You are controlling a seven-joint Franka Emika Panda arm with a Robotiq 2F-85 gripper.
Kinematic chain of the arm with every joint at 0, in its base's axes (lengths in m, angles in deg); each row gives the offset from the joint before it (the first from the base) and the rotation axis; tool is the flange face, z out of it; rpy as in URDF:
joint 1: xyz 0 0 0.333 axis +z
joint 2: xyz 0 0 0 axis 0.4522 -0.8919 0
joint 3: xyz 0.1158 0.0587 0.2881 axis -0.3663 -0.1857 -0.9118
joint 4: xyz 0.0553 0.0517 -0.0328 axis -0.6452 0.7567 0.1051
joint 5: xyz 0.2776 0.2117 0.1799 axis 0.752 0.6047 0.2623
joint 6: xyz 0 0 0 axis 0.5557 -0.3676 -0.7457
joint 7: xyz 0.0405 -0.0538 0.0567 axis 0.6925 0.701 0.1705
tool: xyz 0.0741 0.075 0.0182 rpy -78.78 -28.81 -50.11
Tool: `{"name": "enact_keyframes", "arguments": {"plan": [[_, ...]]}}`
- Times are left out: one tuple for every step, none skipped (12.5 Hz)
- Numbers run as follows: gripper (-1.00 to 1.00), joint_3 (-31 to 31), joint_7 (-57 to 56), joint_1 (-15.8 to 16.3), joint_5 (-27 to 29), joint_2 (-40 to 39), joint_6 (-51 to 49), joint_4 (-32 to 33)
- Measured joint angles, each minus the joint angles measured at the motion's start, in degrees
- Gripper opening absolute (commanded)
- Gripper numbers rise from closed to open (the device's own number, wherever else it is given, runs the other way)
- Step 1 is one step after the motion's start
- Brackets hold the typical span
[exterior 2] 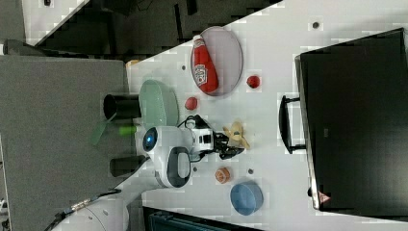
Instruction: Pick banana from table and place on oven.
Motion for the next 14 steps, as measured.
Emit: {"name": "enact_keyframes", "arguments": {"plan": [[-0.27,0.1,0.0,0.2,-0.1,0.5,1.0,0.4],[-0.48,0.2,0.0,0.0,-0.4,0.9,1.8,0.6],[-0.50,0.0,0.0,-0.6,-0.9,1.4,1.6,0.2],[-0.50,-0.4,0.0,-1.2,-0.8,1.4,1.2,-0.2],[-0.50,-0.4,0.0,-1.3,-0.5,1.5,1.2,-0.6],[-0.50,-0.4,-0.1,-1.2,-0.4,1.9,1.6,-0.7],[-0.50,-0.3,-0.1,-1.5,-0.4,2.8,1.1,-0.4],[-0.50,-0.1,-0.1,-1.7,-0.6,5.1,-0.4,0.7],[-0.50,0.1,0.0,-1.8,-1.0,8.4,-2.5,1.9],[-0.50,0.0,-0.1,-1.8,-1.2,12.6,-6.8,2.6],[-0.50,0.0,-0.4,-1.9,-1.2,17.5,-11.1,2.0],[-0.50,-0.2,-0.5,-2.2,-1.2,22.4,-15.5,0.3],[-0.50,0.2,-0.5,-2.1,-1.2,27.1,-19.5,-1.8],[-0.50,0.9,-0.5,-1.9,-1.0,32.0,-23.5,-3.8]]}}
